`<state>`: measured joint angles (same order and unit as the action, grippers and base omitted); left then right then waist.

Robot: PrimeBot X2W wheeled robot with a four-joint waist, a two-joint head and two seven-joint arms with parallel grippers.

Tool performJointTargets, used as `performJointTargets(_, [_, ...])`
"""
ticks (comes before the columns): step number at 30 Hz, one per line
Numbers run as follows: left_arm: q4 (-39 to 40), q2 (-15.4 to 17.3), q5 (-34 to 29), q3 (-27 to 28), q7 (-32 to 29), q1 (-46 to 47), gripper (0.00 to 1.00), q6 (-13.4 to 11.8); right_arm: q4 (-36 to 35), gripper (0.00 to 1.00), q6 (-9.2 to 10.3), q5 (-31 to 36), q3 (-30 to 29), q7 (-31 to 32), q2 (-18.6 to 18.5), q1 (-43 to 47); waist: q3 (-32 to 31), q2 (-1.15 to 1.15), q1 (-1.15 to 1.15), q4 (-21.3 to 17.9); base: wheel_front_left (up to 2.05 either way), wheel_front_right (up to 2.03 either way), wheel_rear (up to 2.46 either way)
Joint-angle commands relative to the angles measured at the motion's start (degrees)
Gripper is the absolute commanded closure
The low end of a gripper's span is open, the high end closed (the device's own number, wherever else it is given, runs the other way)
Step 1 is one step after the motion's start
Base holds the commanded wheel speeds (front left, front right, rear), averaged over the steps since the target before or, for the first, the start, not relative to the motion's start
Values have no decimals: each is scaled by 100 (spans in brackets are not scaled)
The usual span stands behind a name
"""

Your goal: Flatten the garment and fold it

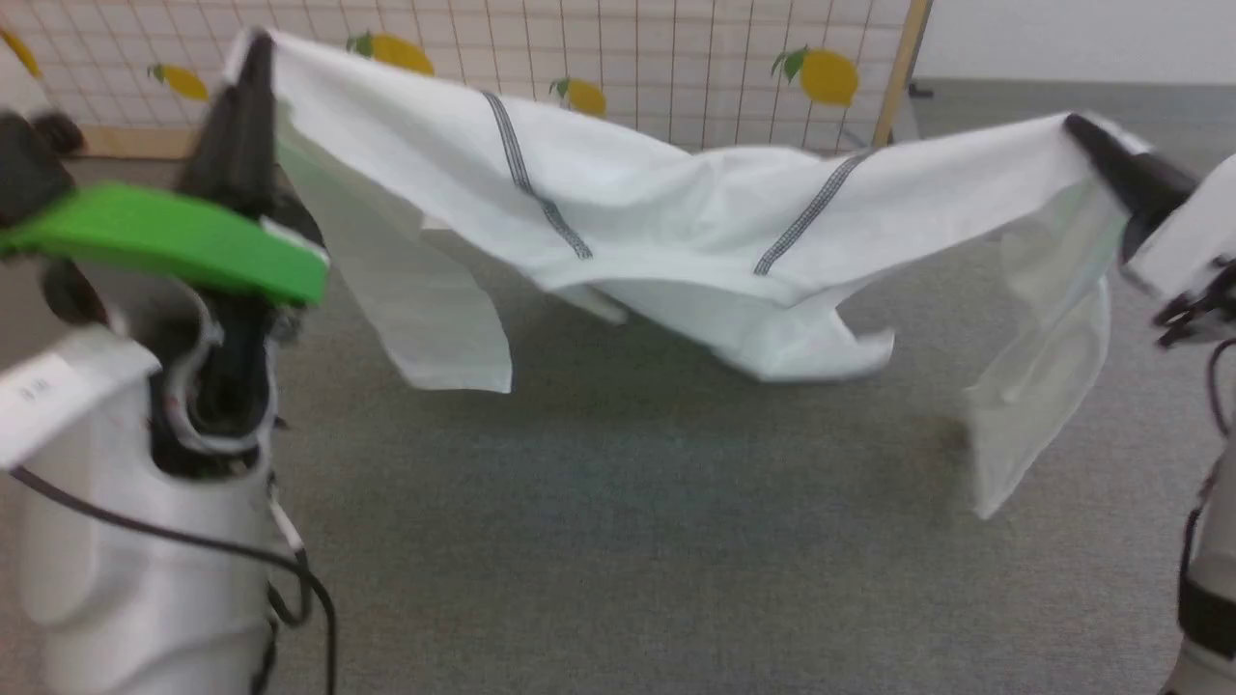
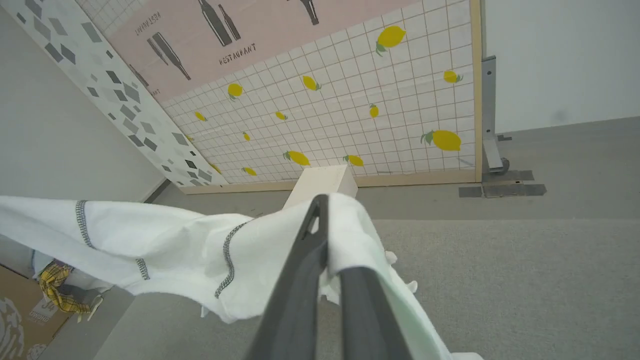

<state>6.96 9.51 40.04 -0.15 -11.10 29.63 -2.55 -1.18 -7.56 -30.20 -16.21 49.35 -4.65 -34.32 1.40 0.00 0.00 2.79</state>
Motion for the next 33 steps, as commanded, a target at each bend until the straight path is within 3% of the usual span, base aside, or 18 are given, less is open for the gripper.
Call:
performJointTargets(1, [-54,127,-75,56,-57,389,100,21,-125,100,8,-107,-146,256,-22,-231,-292,0,0,-180,0,0,0])
performJointTargets(9, [-363,594,-332,161,-227,1699,100,-54,-542,100,8,80,-422,1153,-367,-1069,-364,0,0,-218,0,0,0])
performJointTargets(20, [-1419,1058,-654,24,-482,2591,100,-46,-214,100,8,439,-553,1635,-341,-2010,89,0,0,-240,0,0,0])
performJointTargets(28, [-2257,1297,-958,-158,-562,3543,100,-82,369,100,8,1019,-319,1334,-272,-3069,1214,0,0,-318,0,0,0])
performJointTargets(33, [-2668,1403,-1073,-57,-239,4296,100,-169,903,100,8,1585,-206,637,-123,-3968,1998,0,0,-425,0,0,0])
